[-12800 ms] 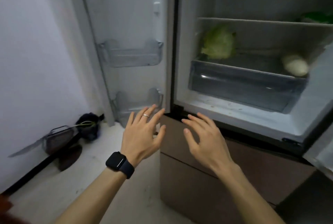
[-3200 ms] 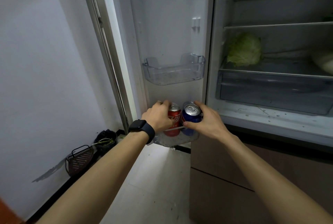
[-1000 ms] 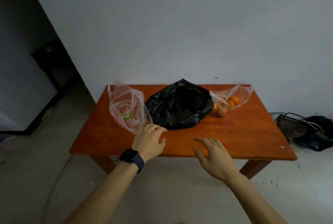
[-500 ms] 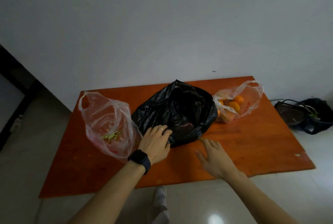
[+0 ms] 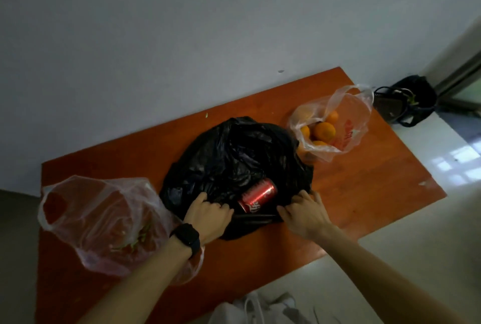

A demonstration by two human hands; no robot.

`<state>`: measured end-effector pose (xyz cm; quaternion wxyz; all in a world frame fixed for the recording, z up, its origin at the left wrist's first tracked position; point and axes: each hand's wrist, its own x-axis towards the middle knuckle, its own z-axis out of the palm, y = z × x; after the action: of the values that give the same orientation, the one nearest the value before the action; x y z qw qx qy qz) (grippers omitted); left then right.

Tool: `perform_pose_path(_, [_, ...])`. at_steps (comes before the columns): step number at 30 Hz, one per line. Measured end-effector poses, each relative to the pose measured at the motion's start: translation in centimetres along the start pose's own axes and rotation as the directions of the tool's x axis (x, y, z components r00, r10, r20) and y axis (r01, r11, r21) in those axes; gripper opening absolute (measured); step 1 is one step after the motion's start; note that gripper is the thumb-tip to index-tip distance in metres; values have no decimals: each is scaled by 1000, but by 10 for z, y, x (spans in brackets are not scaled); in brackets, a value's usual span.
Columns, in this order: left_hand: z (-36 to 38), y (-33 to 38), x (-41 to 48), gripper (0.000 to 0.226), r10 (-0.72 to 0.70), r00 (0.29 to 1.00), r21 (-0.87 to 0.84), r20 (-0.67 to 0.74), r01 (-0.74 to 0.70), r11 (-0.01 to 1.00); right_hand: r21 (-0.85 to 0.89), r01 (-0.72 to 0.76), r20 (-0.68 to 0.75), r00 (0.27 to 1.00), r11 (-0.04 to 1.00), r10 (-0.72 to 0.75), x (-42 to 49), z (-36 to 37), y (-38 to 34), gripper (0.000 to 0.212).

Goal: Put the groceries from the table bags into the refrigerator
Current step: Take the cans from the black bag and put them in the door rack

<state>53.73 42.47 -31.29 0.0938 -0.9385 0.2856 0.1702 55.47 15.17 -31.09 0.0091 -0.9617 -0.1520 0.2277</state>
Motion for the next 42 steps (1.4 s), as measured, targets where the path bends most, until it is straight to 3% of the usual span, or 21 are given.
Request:
perform_pose_path(2, [-2, -9, -5, 8, -79, 997, -83, 20, 81, 993, 73, -41, 38, 999, 996, 38, -2, 8, 1, 53])
perform_pose_path(3, [-2, -12, -6, 8, -128, 990, -133, 56, 134, 982, 106, -50, 46, 998, 993, 46, -2, 11, -1, 50])
perform_pose_path(6, [-3, -24, -3, 52, -304, 932, -249, 198, 348, 904, 207, -71, 29, 997, 976, 66, 1, 16, -12, 38])
perform_pose_path(9, [-7, -38, 4, 63, -396, 888, -240, 233, 447, 862, 342, -97, -25, 993, 935, 113, 9, 16, -19, 45])
perform_pose_path(13, [-8, -34, 9, 66, -224, 963, 9, 151, 226, 974, 223, -47, -225, 969, 974, 98, 20, 9, -23, 40])
perform_pose_path(15, [-10, -25, 13, 66, -86, 989, 112, 117, 73, 991, 86, -30, -372, 926, 996, 60, 26, 3, -27, 36])
perform_pose_path(18, [-9, -21, 23, 65, -4, 991, 163, 137, -18, 986, -77, -8, -514, 857, 997, -33, 37, -3, -36, 32])
perform_pose_path(21, [-3, -26, 30, 63, 12, 976, 206, 217, -58, 977, -119, 1, -426, 903, 993, -52, 50, -9, -46, 49])
perform_pose_path(24, [8, -39, 36, 68, 35, 971, 199, 236, -83, 976, -129, 62, -175, 981, 990, -84, 62, -14, -55, 84])
perform_pose_path(26, [12, -45, 39, 71, 57, 971, 187, 233, -102, 977, -170, 91, -28, 995, 981, -97, 70, -11, -58, 94])
perform_pose_path(29, [9, -47, 40, 67, 101, 967, 155, 234, -139, 978, -238, 125, 73, 991, 963, -110, 75, 2, -63, 92])
perform_pose_path(34, [0, -51, 35, 75, 123, 978, 73, 167, -136, 988, -237, 104, 6, 994, 966, -105, 80, 6, -64, 73])
perform_pose_path(38, [-11, -53, 31, 80, 29, 991, -140, 127, -11, 990, -58, 56, -38, 998, 997, -58, 74, -5, -53, 73])
perform_pose_path(40, [-17, -53, 32, 80, -20, 996, -247, 86, 40, 968, 212, -3, -43, 999, 977, 12, 64, -11, -42, 70])
perform_pose_path(42, [-23, -52, 34, 81, -49, 998, -331, 45, 61, 942, 502, -50, -42, 996, 863, 82, 48, -18, -35, 73])
